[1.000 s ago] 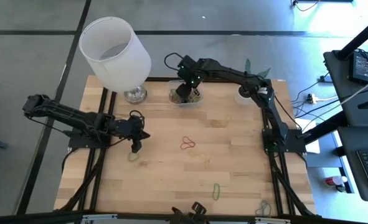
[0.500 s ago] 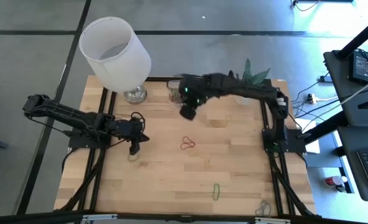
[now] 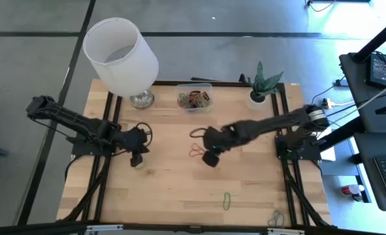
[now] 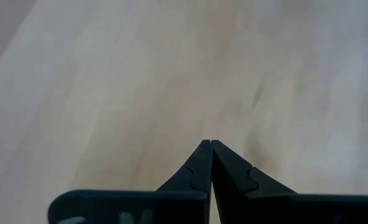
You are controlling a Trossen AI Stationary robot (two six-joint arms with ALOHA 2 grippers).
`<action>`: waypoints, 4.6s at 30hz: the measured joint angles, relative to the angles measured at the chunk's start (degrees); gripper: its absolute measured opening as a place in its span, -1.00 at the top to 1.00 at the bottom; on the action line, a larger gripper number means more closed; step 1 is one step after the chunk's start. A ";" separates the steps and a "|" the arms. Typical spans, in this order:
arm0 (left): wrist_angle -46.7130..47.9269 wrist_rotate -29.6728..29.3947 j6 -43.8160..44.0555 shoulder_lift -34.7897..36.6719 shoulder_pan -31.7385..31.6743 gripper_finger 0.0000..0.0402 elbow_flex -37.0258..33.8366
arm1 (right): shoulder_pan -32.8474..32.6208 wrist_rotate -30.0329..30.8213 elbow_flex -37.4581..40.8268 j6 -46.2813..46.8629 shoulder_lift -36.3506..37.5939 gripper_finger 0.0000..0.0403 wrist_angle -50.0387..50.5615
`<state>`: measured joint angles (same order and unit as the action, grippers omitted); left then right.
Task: Pick and place rubber bands into bin
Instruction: Put the top green rubber band into the transparent bin, then put the top yellow rubber band into the transparent bin
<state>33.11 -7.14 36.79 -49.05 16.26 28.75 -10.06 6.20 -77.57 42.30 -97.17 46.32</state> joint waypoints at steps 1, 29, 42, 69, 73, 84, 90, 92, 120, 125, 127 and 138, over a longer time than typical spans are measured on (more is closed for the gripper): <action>3.66 0.00 1.73 -0.65 0.33 0.99 0.99 | -0.92 0.47 2.79 1.70 1.54 0.96 -0.93; 11.58 12.02 32.53 -28.43 4.93 0.48 5.84 | -7.72 1.87 51.69 9.07 58.54 0.95 -13.44; 15.74 6.96 45.19 -35.79 7.29 0.99 15.73 | -7.72 1.83 51.83 -0.99 65.97 0.95 -13.50; 24.84 -10.29 -9.14 -57.63 -22.58 0.99 70.93 | -7.68 2.51 51.81 -5.04 65.68 0.95 -10.06; 24.06 -8.65 -18.11 -63.02 -28.99 0.99 76.70 | -7.68 5.38 51.81 -0.75 65.68 0.95 -10.16; 21.82 -1.29 -28.08 -72.73 -42.38 0.99 79.35 | -7.68 12.59 51.81 7.13 65.68 0.95 -10.51; 20.55 1.14 -28.14 -76.65 -44.88 0.95 79.37 | -7.68 16.90 51.81 10.50 65.68 0.95 -10.51; 20.95 1.62 -28.59 -77.57 -45.24 0.88 79.37 | -7.68 18.24 51.81 11.42 65.68 0.95 -10.46; 29.66 2.16 -19.29 -66.19 -38.30 0.66 79.33 | -6.63 24.20 51.79 -6.68 59.72 0.94 -16.40; 31.75 2.19 -18.50 -65.95 -30.87 0.79 79.13 | -3.62 24.23 51.79 -6.63 51.21 0.77 -18.40; 30.49 2.19 -18.38 -65.88 -27.54 0.89 77.85 | -2.31 24.18 51.79 -5.96 47.59 0.66 -18.93; 21.59 2.38 -10.81 -65.95 -10.65 0.99 67.43 | 4.42 20.07 53.10 -8.31 28.75 0.27 -35.27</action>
<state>54.69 -4.75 25.98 -115.00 5.61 96.18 -5.64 26.27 -24.46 33.99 -68.42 11.05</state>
